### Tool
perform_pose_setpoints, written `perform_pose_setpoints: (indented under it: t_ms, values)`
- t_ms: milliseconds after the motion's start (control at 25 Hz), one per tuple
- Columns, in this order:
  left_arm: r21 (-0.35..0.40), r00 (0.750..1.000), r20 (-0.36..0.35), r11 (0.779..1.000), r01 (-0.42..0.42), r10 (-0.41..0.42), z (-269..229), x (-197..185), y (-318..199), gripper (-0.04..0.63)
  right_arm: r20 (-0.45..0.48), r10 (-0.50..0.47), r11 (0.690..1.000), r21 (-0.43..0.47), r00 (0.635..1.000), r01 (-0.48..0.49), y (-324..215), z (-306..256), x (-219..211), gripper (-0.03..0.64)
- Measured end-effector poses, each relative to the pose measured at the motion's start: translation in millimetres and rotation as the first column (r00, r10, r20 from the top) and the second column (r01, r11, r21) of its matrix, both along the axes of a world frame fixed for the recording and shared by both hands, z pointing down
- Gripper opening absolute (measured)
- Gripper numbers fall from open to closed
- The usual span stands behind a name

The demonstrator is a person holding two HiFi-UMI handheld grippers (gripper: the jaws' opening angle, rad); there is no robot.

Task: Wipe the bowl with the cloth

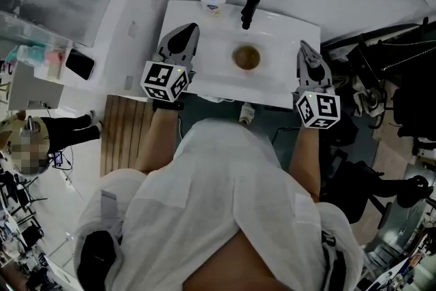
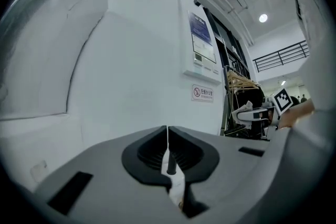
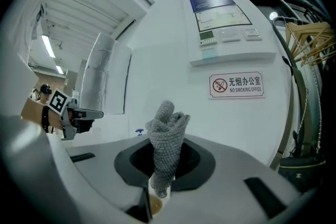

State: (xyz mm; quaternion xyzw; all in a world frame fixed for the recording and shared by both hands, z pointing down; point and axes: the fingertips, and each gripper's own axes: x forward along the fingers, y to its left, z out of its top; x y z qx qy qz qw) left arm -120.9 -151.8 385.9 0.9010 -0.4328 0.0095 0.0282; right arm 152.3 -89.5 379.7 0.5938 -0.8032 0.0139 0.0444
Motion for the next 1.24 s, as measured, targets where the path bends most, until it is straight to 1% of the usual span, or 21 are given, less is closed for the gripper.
perform_pose_setpoints:
  t_ms: [240, 440, 1240]
  values:
    - [0.018, 1.000, -0.014, 1.000, 0.010, -0.010, -10.0, -10.6, 5.1, 0.017, -0.010, 0.008, 1.000, -0.004, 1.000, -0.008, 2.1, -4.0, -3.4, 0.049]
    - [0.018, 1.000, -0.026, 1.000, 0.012, -0.012, -10.1, -13.8, 5.2, 0.016, -0.040, 0.004, 1.000, -0.010, 0.999, -0.004, 1.1, -2.2, -7.7, 0.048]
    - [0.014, 0.999, -0.038, 1.000, 0.005, -0.004, -10.2, -3.8, -7.9, 0.017, -0.056, -0.002, 1.000, 0.000, 0.998, 0.002, -8.5, -6.4, 1.7, 0.048]
